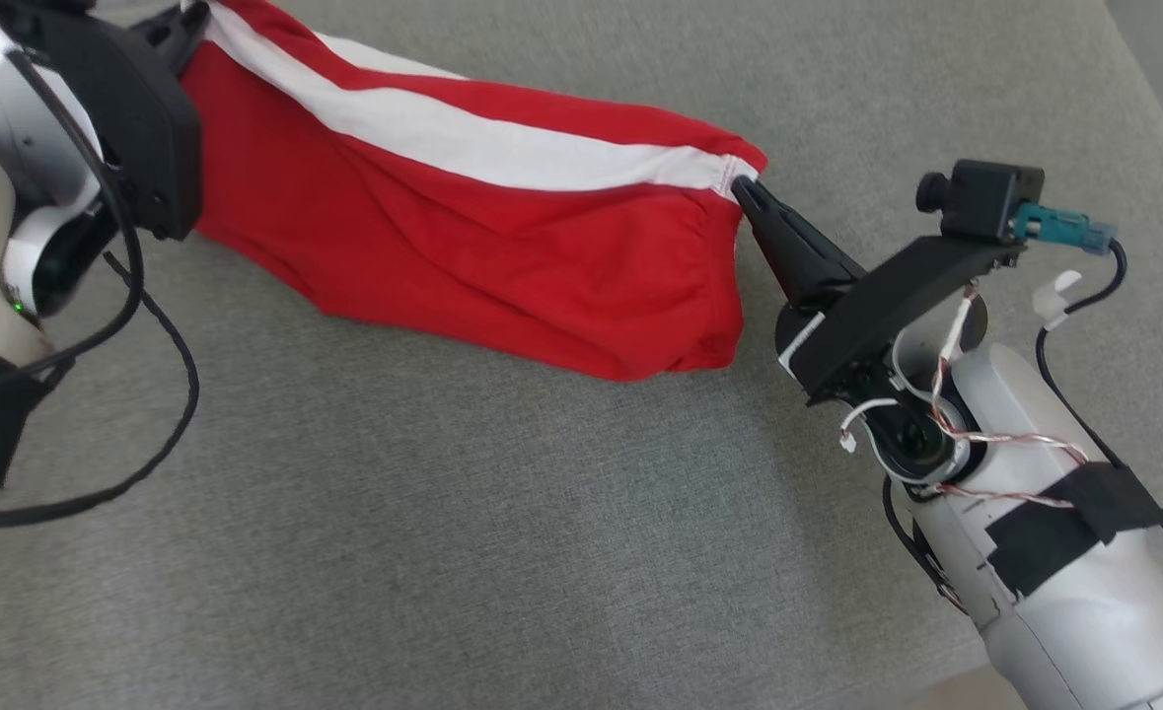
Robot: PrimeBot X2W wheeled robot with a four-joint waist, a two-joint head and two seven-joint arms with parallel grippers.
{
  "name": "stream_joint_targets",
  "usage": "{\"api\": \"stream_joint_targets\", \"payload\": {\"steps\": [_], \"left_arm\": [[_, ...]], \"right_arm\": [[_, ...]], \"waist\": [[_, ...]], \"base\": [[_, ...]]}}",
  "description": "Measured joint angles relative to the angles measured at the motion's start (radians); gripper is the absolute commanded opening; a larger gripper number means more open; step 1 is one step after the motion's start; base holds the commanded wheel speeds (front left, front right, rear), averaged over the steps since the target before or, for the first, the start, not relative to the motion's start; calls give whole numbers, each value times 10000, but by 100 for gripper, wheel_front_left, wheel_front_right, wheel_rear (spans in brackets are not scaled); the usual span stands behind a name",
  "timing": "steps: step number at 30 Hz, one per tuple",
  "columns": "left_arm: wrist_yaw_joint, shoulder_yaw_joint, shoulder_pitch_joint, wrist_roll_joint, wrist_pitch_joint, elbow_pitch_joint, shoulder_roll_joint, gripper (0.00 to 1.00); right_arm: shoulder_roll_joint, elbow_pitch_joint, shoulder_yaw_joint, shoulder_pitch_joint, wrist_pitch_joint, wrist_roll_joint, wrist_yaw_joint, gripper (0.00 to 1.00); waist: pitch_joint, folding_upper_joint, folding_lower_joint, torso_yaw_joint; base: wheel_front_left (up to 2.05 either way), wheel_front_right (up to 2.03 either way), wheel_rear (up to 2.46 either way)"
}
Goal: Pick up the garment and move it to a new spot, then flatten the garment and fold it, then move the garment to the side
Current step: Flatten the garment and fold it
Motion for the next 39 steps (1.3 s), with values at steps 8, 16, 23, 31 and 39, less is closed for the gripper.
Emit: {"api": "stream_joint_targets", "payload": {"steps": [8,16,23,31,39], "left_arm": [[0,-1241,-1274,-230,-111,968,259,0],[-2,-1893,-1676,-548,-1032,1937,29,100],[-2,-2071,-1684,-995,-2052,2541,44,100],[0,-2006,-3,-2096,-3513,2015,161,100],[0,-1885,1455,-2706,-4320,1647,194,100]], "right_arm": [[339,612,109,-730,-33,-2,-6,0],[437,1290,163,-1163,-389,-6,12,100],[368,1515,119,-1122,-1003,-46,117,100],[-12,752,245,397,-1962,-341,196,100],[-316,102,825,1714,-2464,-970,228,100]], "waist": [[922,0,-1,-420],[1287,1,0,-627],[949,-1,-2,-488],[274,-2,-4,-259],[-137,-2,-4,-28]], "base": [[0,0,0],[0,0,0],[0,0,0],[0,0,0],[0,0,0]]}}
